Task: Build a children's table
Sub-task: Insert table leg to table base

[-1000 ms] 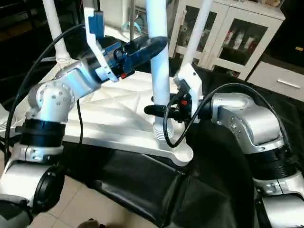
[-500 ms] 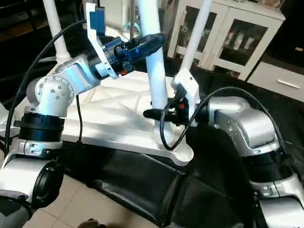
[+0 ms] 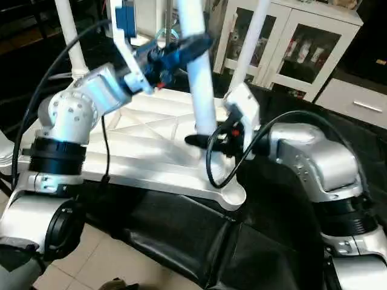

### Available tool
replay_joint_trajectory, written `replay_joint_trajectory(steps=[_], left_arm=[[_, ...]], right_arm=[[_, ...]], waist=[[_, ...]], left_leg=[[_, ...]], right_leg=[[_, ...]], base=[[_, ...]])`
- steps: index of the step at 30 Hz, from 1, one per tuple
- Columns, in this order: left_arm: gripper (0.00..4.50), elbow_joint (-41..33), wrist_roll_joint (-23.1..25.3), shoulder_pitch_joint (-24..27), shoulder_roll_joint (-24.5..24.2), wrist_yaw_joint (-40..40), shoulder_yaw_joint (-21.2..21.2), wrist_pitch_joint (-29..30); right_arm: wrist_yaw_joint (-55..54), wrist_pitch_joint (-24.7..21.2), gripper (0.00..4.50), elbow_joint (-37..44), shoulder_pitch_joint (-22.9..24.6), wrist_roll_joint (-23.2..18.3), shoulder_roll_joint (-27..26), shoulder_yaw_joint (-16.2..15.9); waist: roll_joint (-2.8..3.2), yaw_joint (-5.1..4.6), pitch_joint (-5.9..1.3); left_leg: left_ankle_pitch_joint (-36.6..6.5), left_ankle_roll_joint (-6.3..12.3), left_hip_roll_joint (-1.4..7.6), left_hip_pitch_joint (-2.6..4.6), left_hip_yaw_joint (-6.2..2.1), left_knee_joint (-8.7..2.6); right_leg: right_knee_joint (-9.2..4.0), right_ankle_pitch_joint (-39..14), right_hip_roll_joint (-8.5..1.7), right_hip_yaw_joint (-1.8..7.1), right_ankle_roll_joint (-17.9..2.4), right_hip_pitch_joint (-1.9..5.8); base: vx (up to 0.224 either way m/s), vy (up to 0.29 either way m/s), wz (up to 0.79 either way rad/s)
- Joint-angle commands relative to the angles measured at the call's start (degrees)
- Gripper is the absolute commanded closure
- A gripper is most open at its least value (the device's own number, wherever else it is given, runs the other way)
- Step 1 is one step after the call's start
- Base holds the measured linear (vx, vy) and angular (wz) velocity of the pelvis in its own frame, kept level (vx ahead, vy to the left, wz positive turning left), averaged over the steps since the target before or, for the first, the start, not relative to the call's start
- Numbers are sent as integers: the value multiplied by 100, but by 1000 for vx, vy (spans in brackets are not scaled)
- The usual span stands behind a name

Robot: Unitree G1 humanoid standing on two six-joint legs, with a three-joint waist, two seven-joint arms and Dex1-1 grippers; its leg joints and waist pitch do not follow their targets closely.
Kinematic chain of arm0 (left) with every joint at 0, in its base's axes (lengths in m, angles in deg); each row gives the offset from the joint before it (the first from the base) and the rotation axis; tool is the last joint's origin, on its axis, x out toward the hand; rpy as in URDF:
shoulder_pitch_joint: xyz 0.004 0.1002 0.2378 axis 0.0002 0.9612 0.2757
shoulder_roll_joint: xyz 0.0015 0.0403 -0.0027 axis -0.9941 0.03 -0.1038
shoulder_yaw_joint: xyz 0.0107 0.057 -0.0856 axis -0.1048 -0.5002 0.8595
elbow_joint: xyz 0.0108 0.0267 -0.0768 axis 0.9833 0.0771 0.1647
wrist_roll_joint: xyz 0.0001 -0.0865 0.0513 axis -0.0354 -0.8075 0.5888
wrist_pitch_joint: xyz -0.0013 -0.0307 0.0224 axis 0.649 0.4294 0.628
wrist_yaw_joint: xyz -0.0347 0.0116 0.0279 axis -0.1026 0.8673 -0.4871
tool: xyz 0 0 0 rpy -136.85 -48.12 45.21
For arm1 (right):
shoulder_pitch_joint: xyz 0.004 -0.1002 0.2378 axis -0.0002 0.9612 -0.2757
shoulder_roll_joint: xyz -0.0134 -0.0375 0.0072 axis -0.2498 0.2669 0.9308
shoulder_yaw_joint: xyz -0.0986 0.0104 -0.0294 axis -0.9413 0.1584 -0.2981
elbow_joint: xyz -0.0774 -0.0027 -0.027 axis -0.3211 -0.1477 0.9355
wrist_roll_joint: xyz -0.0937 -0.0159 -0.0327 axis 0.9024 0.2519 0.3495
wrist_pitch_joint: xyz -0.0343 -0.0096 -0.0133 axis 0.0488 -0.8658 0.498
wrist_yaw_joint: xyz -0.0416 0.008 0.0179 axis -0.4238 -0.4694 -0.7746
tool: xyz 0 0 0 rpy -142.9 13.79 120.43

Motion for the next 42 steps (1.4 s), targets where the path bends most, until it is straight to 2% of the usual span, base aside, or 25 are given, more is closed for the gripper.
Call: replay_joint_trajectory(steps=[1,2,3,6,7,9,10,11,12,13,14,15,18,20,21,22,26,29,34,37,42], left_arm=[[278,138,-25,-175,-7,316,237,-50],[278,134,-61,-188,0,340,272,-11],[278,123,-71,-185,6,349,281,4],[280,151,-82,-227,36,473,366,-35],[280,171,-77,-247,48,512,394,-52],[280,188,-85,-268,70,568,431,-63],[281,176,-106,-275,88,604,462,-57],[281,162,-116,-277,93,621,474,-47],[281,129,-112,-271,92,618,471,-30],[282,121,-90,-269,82,614,460,-32],[282,108,-73,-262,78,616,450,-33],[283,100,-62,-261,73,615,443,-27],[283,-9,8,-249,6,666,363,44],[283,-42,62,-245,-9,726,337,33],[283,-88,92,-246,11,776,317,24],[283,-106,111,-254,31,823,316,6],[283,-118,76,-271,52,775,311,24],[283,-172,19,-252,7,513,235,107],[283,-347,-141,-173,-112,-90,35,375],[283,-396,-182,-201,-208,-583,-159,442],[283,-346,-46,-319,-275,-913,-317,336]], right_arm=[[-114,107,269,349,18,-24,-66,150],[-211,26,269,415,0,-200,-184,309],[-238,-14,269,448,3,-267,-220,365],[-377,-50,269,536,16,-291,-271,467],[-414,-79,234,576,28,-311,-287,504],[-418,-125,234,637,51,-380,-302,555],[-434,-173,194,678,61,-434,-319,590],[-448,-199,194,689,56,-459,-330,607],[-487,-258,192,695,41,-531,-365,660],[-502,-277,187,682,26,-562,-384,685],[-513,-290,177,678,23,-586,-394,706],[-524,-292,153,673,16,-592,-399,715],[-617,-245,144,630,-36,-469,-351,698],[-671,-269,110,611,-60,-456,-359,723],[-764,-328,105,594,-80,-456,-369,783],[-841,-399,103,591,-85,-468,-377,826],[-1001,-527,103,582,-97,-465,-399,893],[-1029,-666,103,526,-109,-670,-454,990],[-513,-766,103,439,-98,-936,-229,968],[145,-814,103,374,-68,-966,152,747],[391,-886,103,379,-7,-921,348,564]], waist=[[73,-26,-462],[110,-38,-467],[94,-46,-465],[101,-53,-461],[110,-48,-465],[87,-44,-465],[105,-47,-462],[97,-45,-462],[62,-41,-458],[77,-33,-461],[55,-33,-459],[62,-29,-459],[74,-28,-457],[76,-29,-454],[31,-38,-456],[43,-30,-454],[22,-28,-453],[23,-25,-454],[37,-20,-452],[18,-5,-440],[-3,-11,-444]], left_leg=[[-716,-98,225,78,-121,-376],[-747,-104,224,83,-121,-373],[-753,-98,219,66,-123,-374],[-761,-86,222,84,-119,-375],[-749,-91,224,81,-120,-374],[-746,-92,227,80,-118,-374],[-755,-91,228,83,-120,-377],[-763,-95,228,86,-118,-376],[-751,-91,227,76,-119,-375],[-728,-81,227,81,-119,-377],[-701,-67,230,79,-118,-378],[-689,-62,227,80,-116,-377],[-683,-79,230,80,-119,-381],[-692,-104,227,79,-119,-383],[-673,-101,228,76,-114,-382],[-641,-105,231,78,-118,-382],[-566,-90,223,71,-106,-377],[-547,-74,216,71,-103,-376],[-600,-56,219,74,-99,-375],[-663,-21,221,75,-95,-375],[-598,-27,234,63,-107,-372]], right_leg=[[-354,-525,-317,259,-1245,383],[-354,-488,-313,256,-1270,379],[-351,-476,-310,254,-1274,389],[-370,-617,-303,253,-1248,384],[-361,-600,-307,254,-1253,387],[-364,-589,-302,250,-1241,385],[-360,-597,-301,250,-1236,378],[-371,-636,-306,248,-1232,380],[-366,-651,-306,253,-1204,388],[-366,-657,-314,255,-1195,385],[-369,-681,-310,253,-1177,376],[-368,-686,-309,253,-1173,375],[-372,-736,-312,253,-1125,367],[-375,-768,-313,253,-1089,368],[-378,-766,-311,254,-1077,370],[-367,-773,-319,255,-1080,368],[-371,-811,-320,259,-1048,360],[-376,-808,-320,258,-1041,361],[-366,-747,-316,255,-1114,364],[-391,-905,-314,261,-1064,368],[-395,-1045,-335,257,-1026,366]], base=[[0,0,0],[0,0,0],[0,0,0],[0,0,0],[0,0,0],[0,0,0],[0,0,0],[0,0,0],[0,0,0],[0,0,0],[0,0,0],[0,0,0],[0,0,0],[0,0,0],[0,0,0],[0,0,0],[0,0,0],[0,0,0],[0,0,0],[0,0,0],[0,0,0]])
